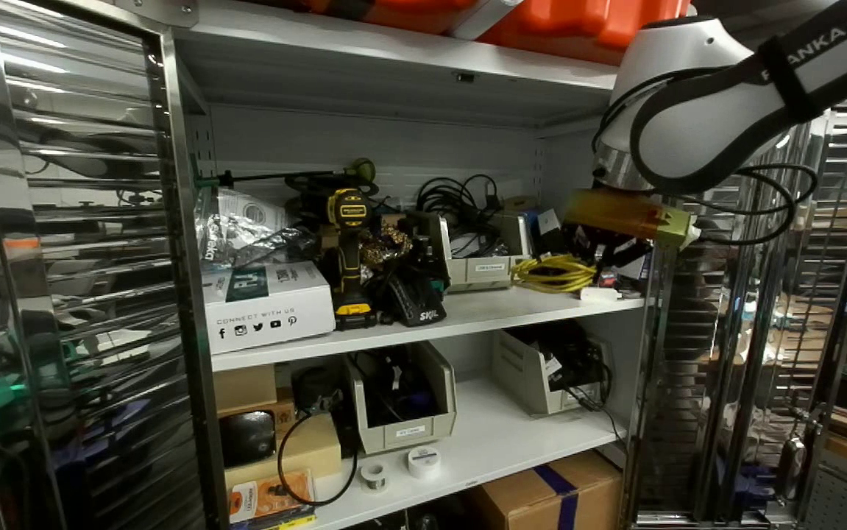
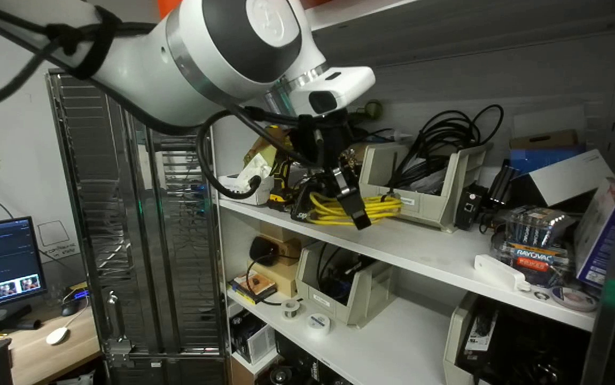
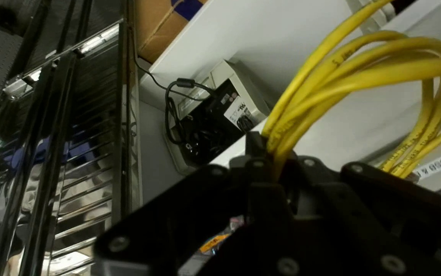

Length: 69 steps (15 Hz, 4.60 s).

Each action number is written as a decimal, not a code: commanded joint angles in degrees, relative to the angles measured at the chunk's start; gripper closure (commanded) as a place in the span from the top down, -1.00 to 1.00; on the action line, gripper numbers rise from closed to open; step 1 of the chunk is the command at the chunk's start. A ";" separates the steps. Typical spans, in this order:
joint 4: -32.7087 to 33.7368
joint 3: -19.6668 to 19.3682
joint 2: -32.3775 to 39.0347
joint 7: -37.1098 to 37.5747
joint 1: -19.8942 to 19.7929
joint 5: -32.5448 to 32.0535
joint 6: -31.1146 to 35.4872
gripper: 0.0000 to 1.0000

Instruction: Pick up the yellow cable and put it in the cable storage object

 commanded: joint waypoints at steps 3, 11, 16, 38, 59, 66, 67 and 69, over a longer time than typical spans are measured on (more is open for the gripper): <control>3.36 2.25 1.41 7.29 -3.85 -0.28 10.46 -0.96; 20.47 2.66 17.44 20.83 -5.42 -9.39 21.10 -0.96; 34.85 1.58 27.47 28.35 -2.71 -13.95 20.84 -0.96; 49.69 -2.65 37.64 21.91 4.31 -20.24 4.89 0.23; 11.04 1.61 11.33 -19.25 5.03 3.12 5.68 1.00; 6.22 0.96 1.65 -43.63 4.67 19.66 -17.61 1.00; 6.80 0.71 0.65 -45.05 4.37 19.79 -22.31 1.00; 8.25 0.74 -1.06 -45.41 3.46 17.20 -31.12 1.00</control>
